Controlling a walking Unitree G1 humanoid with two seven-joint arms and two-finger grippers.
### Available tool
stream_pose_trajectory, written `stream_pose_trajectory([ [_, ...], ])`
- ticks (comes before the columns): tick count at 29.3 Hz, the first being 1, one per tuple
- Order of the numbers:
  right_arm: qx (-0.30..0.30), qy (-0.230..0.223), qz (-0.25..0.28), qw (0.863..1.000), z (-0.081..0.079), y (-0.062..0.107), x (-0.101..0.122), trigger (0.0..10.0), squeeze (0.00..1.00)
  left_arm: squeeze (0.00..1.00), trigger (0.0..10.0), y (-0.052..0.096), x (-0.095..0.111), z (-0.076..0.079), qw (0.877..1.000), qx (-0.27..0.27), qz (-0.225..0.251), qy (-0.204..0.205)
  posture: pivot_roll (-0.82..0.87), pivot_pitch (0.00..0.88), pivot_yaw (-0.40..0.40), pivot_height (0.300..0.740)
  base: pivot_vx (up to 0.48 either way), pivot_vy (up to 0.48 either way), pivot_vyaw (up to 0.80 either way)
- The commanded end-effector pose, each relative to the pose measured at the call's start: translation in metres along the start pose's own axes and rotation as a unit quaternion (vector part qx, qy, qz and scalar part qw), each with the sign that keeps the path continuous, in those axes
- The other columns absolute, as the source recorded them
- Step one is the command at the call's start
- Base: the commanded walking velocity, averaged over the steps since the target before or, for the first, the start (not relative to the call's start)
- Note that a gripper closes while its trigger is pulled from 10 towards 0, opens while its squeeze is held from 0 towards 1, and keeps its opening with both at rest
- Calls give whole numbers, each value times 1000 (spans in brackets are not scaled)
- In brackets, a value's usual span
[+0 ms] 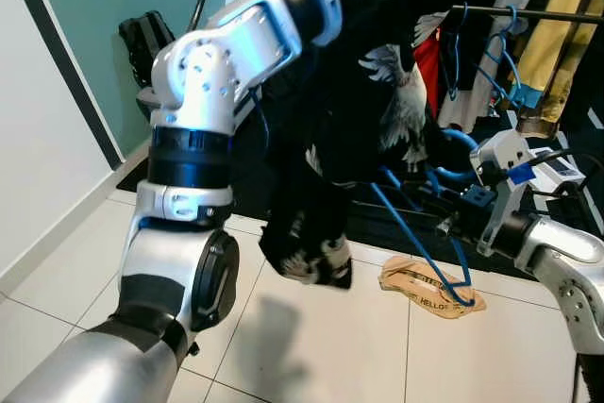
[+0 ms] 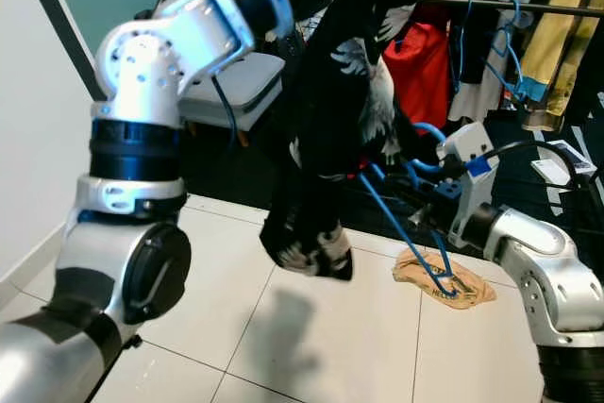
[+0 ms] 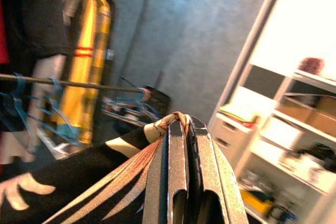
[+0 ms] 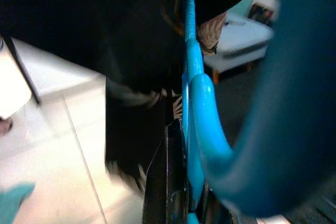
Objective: Hang hanger
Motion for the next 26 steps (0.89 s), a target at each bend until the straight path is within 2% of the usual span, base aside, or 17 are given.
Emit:
stream_pose_trajectory([
  [1, -10, 3, 26, 1000, 3, -1, 9, 10000, 0, 0, 10000, 3, -7, 6, 1000, -23, -8, 10, -60, 6, 61, 740, 0, 0, 0],
  [3, -14, -2, 35, 999, 4, -2, 11, 10000, 0, 0, 10000, 6, -15, 6, 999, -26, -18, 4, -56, 6, 61, 740, 0, 0, 0],
  [5, -20, -11, 55, 998, 6, -5, 17, 10000, 0, 0, 10000, 15, -35, 1, 999, -21, -46, -6, -51, 4, 58, 740, 0, 0, 0],
  [9, -21, -16, 63, 998, 7, -6, 19, 10000, 0, 0, 10000, 19, -43, -1, 998, -16, -55, -11, -51, 4, 58, 740, 0, 0, 0],
  [11, -26, -24, 80, 996, 8, -8, 24, 10000, 0, 0, 10000, 27, -56, -9, 997, 3, -72, -14, -46, 9, 57, 740, 0, 0, 0],
  [13, -26, -24, 80, 996, 8, -8, 24, 10000, 0, 0, 10000, 27, -56, -9, 997, 3, -72, -14, -46, 9, 57, 740, 0, 0, 0],
  [16, -34, -29, 95, 994, 9, -10, 29, 10000, 0, 0, 10000, 36, -64, -16, 996, 20, -84, -22, -46, 13, 56, 740, 0, 0, 0],
  [18, -41, -30, 102, 994, 11, -10, 30, 10000, 0, 0, 10000, 45, -62, -24, 995, 38, -87, -42, -48, 15, 54, 740, 0, 0, 0],
  [19, -41, -30, 102, 994, 11, -10, 30, 10000, 0, 0, 10000, 45, -62, -24, 995, 38, -87, -42, -48, 15, 54, 740, 0, 0, 0],
  [22, -50, -25, 97, 994, 15, -10, 29, 10000, 0, 0, 10000, 53, -47, -39, 992, 75, -74, -64, -48, 16, 53, 740, 0, 0, 0],
  [26, -52, -25, 95, 994, 15, -10, 28, 10000, 0, 0, 10000, 54, -42, -42, 992, 82, -68, -61, -48, 17, 53, 740, 0, 0, 0],
])
Point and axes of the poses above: a point about 5 cm out from each wrist's last joint towards the gripper, its own y axis pointing back from the gripper into the wrist, its own x axis along the axis of the wrist's last joint, z = x × y, the point moved 4 cm from there along -y, pointing out of the wrist towards the gripper, and after that the axes turned 15 degrees about -y, right-handed, at the moved point
